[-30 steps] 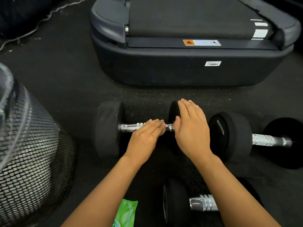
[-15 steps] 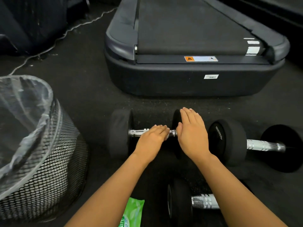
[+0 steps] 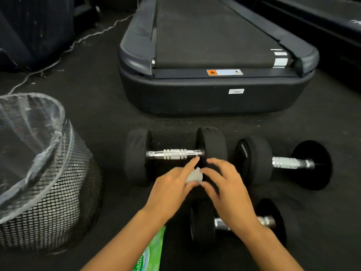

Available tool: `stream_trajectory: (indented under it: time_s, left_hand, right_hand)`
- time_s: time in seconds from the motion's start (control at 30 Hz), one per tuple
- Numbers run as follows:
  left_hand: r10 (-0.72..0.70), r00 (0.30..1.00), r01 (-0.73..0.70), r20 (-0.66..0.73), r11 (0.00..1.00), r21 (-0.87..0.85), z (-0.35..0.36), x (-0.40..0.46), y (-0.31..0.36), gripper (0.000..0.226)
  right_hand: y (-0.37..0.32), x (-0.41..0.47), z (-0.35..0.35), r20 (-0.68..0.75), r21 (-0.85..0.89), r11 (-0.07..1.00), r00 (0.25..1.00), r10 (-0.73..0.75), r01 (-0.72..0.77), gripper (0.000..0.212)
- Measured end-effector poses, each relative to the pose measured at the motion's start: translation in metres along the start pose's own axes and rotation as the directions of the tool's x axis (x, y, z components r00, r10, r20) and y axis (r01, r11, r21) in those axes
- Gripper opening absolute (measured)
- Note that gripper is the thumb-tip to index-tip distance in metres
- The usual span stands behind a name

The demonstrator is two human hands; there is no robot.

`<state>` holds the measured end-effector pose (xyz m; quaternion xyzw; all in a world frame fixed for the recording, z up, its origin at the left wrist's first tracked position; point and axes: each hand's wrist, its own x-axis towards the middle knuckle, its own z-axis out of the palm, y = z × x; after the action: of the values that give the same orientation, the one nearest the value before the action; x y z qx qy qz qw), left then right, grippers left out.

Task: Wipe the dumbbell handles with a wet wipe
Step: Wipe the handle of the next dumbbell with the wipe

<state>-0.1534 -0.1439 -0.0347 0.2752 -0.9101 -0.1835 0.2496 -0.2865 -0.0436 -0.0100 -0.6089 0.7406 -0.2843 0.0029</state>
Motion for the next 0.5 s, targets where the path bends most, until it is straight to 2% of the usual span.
stream_trajectory:
  time_s: [0.13,0.3,0.4,0.5]
  left_hand:
    - [0.042,0.997,-0.038,0.058,0.996,-0.076,-0.008,-0.029,0.03,0.066]
    - [0.136,0.98,-0.124,0.147,0.988,-0.089,-0.007,-0.042,0.051,0.069]
    - [0.095,0.978,-0.08,0.188,0.993,-0.087,0.002,-0.052,0.056,0.08]
    - [0.061,0.974,-0.06,0.218,0.998,-0.01,0.015,-0.062,0.059,0.08]
  right_hand:
    - [0.001,-0.034,-0.011,0.041,0.146,0.989,0.999,-0.022,0.016,0.02]
    - [0.006,-0.061,-0.024,0.047,0.301,0.953,0.999,0.013,-0.026,0.01]
    - [0.02,-0.074,-0.026,-0.001,0.279,0.953,0.992,0.123,-0.118,0.005]
    - [0.036,-0.088,-0.023,0.017,0.23,0.931,0.957,0.289,-0.285,0.015]
